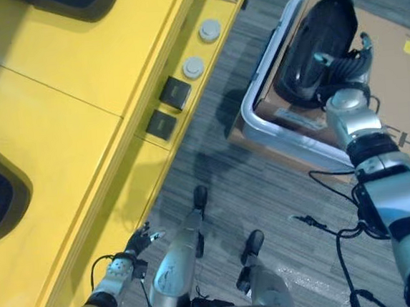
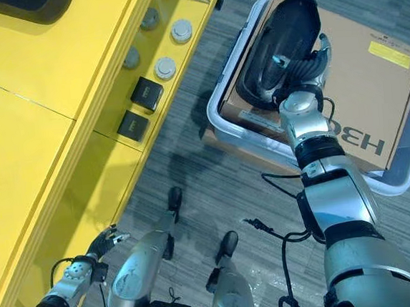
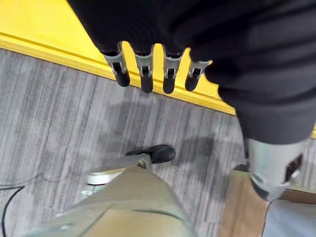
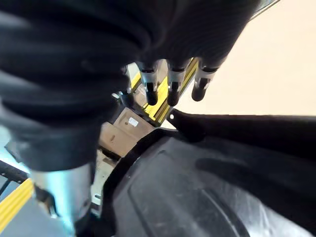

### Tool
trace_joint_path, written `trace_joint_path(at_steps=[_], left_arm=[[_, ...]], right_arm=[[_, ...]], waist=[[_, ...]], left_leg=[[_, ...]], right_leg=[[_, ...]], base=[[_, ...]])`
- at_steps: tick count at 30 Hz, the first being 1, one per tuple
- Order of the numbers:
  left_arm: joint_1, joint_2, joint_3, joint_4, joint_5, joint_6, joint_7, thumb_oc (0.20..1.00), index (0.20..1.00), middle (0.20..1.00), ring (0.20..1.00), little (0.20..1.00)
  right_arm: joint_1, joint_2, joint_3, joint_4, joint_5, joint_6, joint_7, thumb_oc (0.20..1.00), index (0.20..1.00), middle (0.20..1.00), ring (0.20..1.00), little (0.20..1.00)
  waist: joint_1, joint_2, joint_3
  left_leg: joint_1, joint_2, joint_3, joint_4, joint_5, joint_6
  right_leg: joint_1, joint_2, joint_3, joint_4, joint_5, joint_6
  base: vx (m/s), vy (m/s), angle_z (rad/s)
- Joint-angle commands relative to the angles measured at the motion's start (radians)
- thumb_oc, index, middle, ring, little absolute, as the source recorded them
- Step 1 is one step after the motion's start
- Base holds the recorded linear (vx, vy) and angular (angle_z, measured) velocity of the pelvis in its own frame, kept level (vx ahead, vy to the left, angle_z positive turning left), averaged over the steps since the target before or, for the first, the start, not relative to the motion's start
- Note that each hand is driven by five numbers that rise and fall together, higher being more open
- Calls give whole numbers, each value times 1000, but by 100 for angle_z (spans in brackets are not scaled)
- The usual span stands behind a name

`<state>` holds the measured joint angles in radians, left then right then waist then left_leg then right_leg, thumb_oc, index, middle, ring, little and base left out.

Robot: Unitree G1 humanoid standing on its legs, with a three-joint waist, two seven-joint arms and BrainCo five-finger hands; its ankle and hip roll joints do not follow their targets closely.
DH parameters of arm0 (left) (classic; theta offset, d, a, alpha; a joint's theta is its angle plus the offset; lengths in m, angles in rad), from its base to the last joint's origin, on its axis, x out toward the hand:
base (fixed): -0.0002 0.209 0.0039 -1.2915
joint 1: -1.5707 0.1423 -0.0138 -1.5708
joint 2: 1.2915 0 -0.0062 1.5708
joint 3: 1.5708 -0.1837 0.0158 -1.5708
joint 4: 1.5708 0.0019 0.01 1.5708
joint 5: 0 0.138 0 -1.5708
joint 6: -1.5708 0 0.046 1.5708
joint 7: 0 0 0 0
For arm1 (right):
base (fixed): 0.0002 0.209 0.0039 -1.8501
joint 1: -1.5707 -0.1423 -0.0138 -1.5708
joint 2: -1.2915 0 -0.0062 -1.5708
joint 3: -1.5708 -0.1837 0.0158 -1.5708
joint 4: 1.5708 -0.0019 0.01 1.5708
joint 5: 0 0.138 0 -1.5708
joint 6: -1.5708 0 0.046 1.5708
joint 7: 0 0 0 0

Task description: Move parts from the plastic box to the shelf.

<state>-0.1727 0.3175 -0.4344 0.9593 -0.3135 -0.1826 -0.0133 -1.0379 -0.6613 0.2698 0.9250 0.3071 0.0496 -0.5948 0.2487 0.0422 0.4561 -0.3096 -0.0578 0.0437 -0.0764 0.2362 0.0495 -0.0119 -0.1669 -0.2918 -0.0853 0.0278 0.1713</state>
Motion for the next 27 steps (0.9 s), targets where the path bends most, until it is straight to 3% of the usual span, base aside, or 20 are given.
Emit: trace_joint_path(at_steps=[1,5,6,11,13,15,16,17,18,21,27], left_arm=[[-9,-1,-50,29,-36,-15,-11,1000,1000,1000,1000,1000],[-15,0,-57,26,-46,-4,-10,1000,1000,1000,1000,1000],[-15,0,-57,26,-46,-4,-10,1000,1000,1000,1000,1000],[-13,13,-54,13,-56,-3,-16,1000,1000,1000,1000,1000],[-11,15,-53,9,-56,-4,-18,1000,1000,1000,1000,1000],[-12,19,-52,-1,-55,0,-18,1000,1000,1000,1000,1000],[-12,20,-52,-3,-55,1,-19,1000,1000,1000,1000,1000],[-12,22,-49,-8,-55,2,-21,1000,1000,1000,1000,1000],[-11,23,-48,-11,-56,1,-22,1000,1000,1000,1000,1000],[-10,30,-43,-28,-53,5,-27,1000,1000,1000,1000,1000],[11,40,-44,-60,-39,-2,-9,1000,1000,1000,1000,1000]], right_arm=[[-84,-128,88,-9,1,11,-57,1000,1000,1000,1000,1000],[-117,-138,114,53,9,124,-23,1000,1000,1000,1000,1000],[-118,-138,115,53,9,124,-23,1000,1000,1000,1000,1000],[-111,-140,169,137,-18,338,145,1000,1000,1000,1000,1000],[-103,-139,179,158,-31,379,192,1000,1000,1000,1000,1000],[-84,-134,194,205,-71,451,332,1000,1000,1000,1000,1000],[-81,-133,194,211,-79,468,366,950,950,950,950,950],[-74,-132,198,228,-94,474,414,451,451,451,451,451],[-62,-124,208,256,-124,486,463,200,200,200,200,200],[-41,-119,224,309,-153,524,527,200,200,200,200,200],[10,-140,157,370,-49,537,450,200,200,200,200,200]], waist=[[-1,31,-2],[-2,43,12],[-2,44,12],[-5,52,32],[-5,53,35],[-6,53,41],[-6,53,41],[-6,54,44],[-4,54,47],[0,55,50],[1,58,38]], left_leg=[[22,21,-75,1,-102,-69],[31,20,-82,-10,-102,-67],[31,20,-82,-10,-101,-67],[39,25,-88,-11,-102,-65],[41,27,-88,-11,-102,-65],[47,30,-90,-11,-104,-64],[48,30,-91,-11,-105,-64],[49,31,-91,-11,-104,-63],[54,31,-94,-11,-105,-62],[62,31,-94,-11,-106,-61],[80,32,-101,-11,-112,-59]], right_leg=[[-33,-17,-9,18,2,-38],[-65,-23,-13,47,1,-39],[-66,-23,-13,48,0,-40],[-102,-28,-16,88,-2,-44],[-109,-29,-15,96,-3,-45],[-119,-30,-16,110,-5,-47],[-120,-30,-16,111,-5,-48],[-122,-30,-16,115,-5,-49],[-123,-30,-18,121,-7,-51],[-123,-33,-24,131,-10,-51],[-118,-35,-33,144,-14,-52]], base=[[36,44,4],[24,47,3],[0,0,0],[0,0,0],[0,0,0],[3,-2,3],[4,-5,7],[7,-8,10],[9,-12,11],[1,-19,7],[-11,-7,12]])
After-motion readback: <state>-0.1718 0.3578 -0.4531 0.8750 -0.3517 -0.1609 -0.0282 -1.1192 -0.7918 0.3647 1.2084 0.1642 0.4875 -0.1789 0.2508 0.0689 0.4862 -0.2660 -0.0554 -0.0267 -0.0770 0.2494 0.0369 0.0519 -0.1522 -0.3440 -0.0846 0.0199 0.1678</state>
